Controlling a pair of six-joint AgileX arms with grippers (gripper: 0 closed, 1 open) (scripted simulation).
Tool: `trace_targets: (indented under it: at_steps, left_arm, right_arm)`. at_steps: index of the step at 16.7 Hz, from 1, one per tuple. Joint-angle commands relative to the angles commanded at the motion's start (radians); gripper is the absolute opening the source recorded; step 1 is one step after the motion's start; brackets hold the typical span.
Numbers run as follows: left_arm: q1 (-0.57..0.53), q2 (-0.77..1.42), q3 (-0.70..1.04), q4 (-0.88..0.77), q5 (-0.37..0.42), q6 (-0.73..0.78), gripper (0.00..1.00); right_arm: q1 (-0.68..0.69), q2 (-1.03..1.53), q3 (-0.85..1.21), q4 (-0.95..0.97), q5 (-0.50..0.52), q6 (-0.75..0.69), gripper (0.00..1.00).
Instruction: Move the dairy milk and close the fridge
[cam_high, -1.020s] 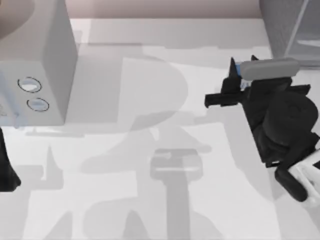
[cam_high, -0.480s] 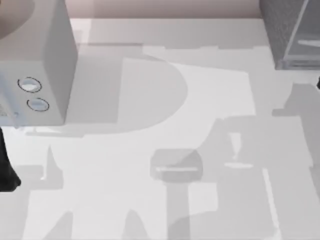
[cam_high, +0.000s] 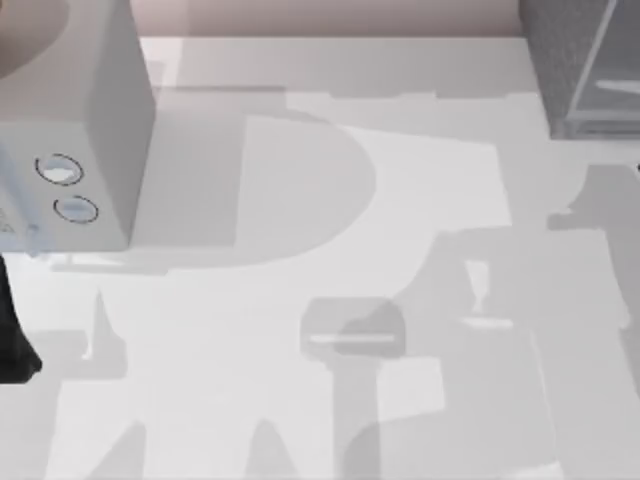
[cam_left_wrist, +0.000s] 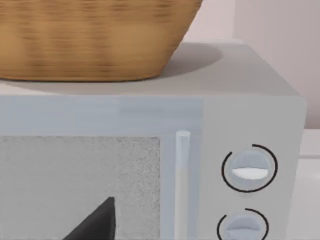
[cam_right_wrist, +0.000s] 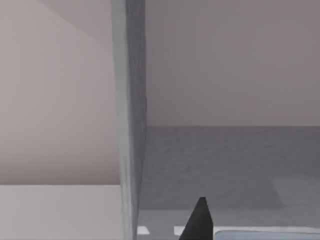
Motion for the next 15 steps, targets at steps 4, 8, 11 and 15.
trace_targets:
  at_steps: [4, 8, 11, 15]
  left_arm:
    - [0.0, 0.0, 0.0, 0.0, 0.0, 0.0, 1.0]
    - [0.0, 0.0, 0.0, 0.0, 0.0, 0.0, 1.0]
    - [0.0, 0.0, 0.0, 0.0, 0.0, 0.0, 1.0]
    - [0.0, 0.0, 0.0, 0.0, 0.0, 0.0, 1.0]
  right_arm:
    - [-0.056, 0.192, 0.194, -0.023, -0.057, -0.004, 0.0]
    - [-0.109, 0.446, 0.486, -0.055, -0.11, -0.007, 0.0]
    - [-0.151, 0.613, 0.685, -0.086, -0.156, -0.01, 0.0]
    - [-0.202, 0.735, 0.818, -0.132, -0.21, -0.014, 0.0]
